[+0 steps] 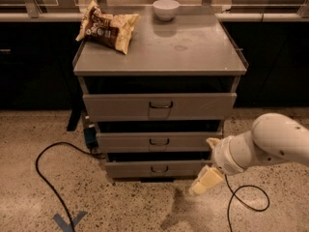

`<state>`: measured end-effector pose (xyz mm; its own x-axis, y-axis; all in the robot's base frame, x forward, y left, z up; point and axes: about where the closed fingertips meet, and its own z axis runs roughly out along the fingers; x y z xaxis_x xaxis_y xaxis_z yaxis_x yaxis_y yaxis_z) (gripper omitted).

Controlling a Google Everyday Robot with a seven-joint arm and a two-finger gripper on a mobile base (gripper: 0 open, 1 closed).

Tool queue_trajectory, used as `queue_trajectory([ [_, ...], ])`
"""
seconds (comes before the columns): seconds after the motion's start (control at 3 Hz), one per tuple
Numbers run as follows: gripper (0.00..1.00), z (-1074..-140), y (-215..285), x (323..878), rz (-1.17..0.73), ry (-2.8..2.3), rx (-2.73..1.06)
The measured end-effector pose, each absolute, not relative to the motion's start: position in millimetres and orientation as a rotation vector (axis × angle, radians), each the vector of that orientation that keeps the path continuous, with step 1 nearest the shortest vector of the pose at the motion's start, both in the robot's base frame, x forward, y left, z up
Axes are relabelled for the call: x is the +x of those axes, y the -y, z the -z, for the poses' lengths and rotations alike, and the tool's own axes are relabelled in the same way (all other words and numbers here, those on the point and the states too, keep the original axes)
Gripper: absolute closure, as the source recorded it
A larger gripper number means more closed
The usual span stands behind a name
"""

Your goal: Open middle drawer

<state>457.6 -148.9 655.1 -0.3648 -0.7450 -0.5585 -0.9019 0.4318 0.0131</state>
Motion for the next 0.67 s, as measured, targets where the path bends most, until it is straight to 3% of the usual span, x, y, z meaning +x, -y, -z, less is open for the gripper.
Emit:
queue_trajectory([
  [0.67,0.0,-572,148,521,-0.231,-2.261,-1.353],
])
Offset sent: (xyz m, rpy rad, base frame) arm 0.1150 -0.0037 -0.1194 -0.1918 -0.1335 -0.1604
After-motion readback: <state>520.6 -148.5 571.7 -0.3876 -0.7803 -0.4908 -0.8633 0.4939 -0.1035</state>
